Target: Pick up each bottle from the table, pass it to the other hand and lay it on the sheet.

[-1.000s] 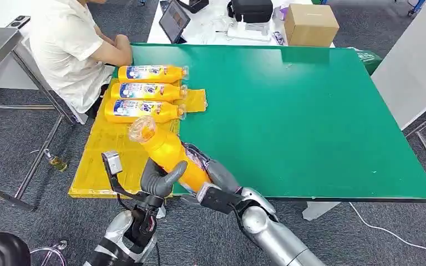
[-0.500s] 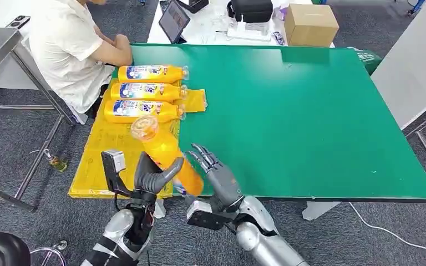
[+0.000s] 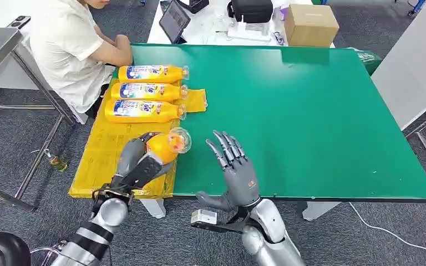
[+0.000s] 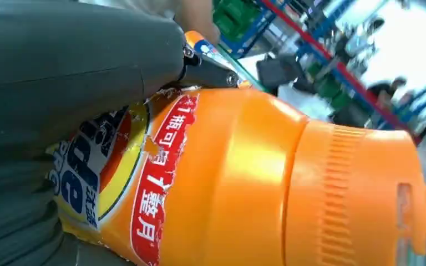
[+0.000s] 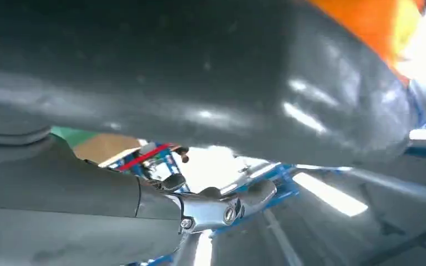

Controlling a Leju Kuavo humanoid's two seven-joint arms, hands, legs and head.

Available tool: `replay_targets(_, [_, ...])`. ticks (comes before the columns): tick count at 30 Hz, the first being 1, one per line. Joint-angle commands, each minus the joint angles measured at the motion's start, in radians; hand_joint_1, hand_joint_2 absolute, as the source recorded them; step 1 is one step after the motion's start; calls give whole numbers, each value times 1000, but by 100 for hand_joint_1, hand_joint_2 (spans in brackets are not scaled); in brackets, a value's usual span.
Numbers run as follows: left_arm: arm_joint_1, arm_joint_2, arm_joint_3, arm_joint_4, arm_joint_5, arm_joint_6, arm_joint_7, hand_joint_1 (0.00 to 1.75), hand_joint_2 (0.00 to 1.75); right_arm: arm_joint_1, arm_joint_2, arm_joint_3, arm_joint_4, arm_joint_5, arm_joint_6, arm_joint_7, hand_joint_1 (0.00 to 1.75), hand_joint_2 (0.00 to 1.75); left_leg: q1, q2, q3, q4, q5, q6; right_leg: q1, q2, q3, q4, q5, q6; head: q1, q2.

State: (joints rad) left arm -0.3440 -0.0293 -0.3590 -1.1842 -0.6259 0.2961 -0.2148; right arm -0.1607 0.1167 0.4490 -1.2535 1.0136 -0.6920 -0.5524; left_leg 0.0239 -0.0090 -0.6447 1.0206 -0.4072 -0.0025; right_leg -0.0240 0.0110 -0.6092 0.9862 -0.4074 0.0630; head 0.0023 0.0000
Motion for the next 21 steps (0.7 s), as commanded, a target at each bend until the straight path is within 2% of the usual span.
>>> replay_targets(1, [-233,74,-13,261,-126,-83,42,175,175,8,13,-53,-22,-43,-6,-34,0,0,0,-1,1,0,0,1,1,-2,1,0,0,-2,0,0])
replay_targets(3, [-294,76,-21,341,-141,-135,54,175,175,30,35,-89,-56,-48,-6,-101,0,0,1,-2,5,0,-1,2,2,-5,6,0,-2,-4,0,0])
replay_targets(6, [-376,64,-31,484,-175,-166,72,175,175,43,52,-104,-68,-26,-6,-135,0,0,0,-2,1,0,1,1,1,-3,2,1,-1,-2,0,0])
replay_targets(9, [-410,46,-43,577,-200,-174,71,175,175,36,46,-91,-46,-45,-6,-130,0,0,0,-2,3,0,0,2,1,-4,4,1,-2,-3,0,0])
replay_targets(10, [-410,46,-43,577,-200,-174,71,175,175,36,46,-91,-46,-45,-6,-130,0,0,1,-3,7,0,-2,3,2,-5,9,1,-4,-5,0,0])
replay_targets(13, [-405,40,-45,588,-204,-160,70,175,175,32,42,-93,-43,-52,-6,-133,0,0,0,-3,4,0,0,2,1,-4,5,0,-2,-2,1,0])
replay_targets(14, [-408,38,-43,596,-203,-165,69,173,175,33,44,-95,-42,-53,-6,-135,0,0,1,-2,7,0,-1,3,2,-5,8,0,-3,-4,0,0])
replay_targets(15, [-412,31,-41,618,-194,-202,68,157,175,33,43,-95,-39,-48,-6,-145,0,0,0,-1,7,-1,-1,3,1,-3,8,-1,-2,-4,0,0])
replay_targets(16, [-415,33,-52,630,-202,-218,66,152,175,28,38,-81,-34,-61,-6,-146,0,0,0,0,8,-1,-2,3,2,-3,9,-1,-3,-5,0,0])
replay_targets(17, [-424,26,-48,680,-190,-252,65,152,175,21,31,-70,-13,-69,-6,-146,0,0,0,0,4,0,0,2,1,-2,4,0,-1,-2,0,0])
replay_targets(18, [-428,22,-43,708,-183,-260,63,143,175,15,27,-64,4,-89,-6,-146,0,0,1,0,9,-1,-2,3,2,-3,10,-1,-3,-5,0,0])
replay_targets(19, [-431,20,-39,730,-180,-254,59,138,175,11,25,-61,19,-99,-6,-146,0,0,0,0,4,-1,0,2,1,-2,5,-1,-1,-2,0,0])
replay_targets(21, [-432,18,-34,741,-175,-253,59,134,175,9,24,-61,27,-100,-6,-146,0,0,0,0,5,-1,0,2,1,-1,6,-1,-1,-2,0,0])
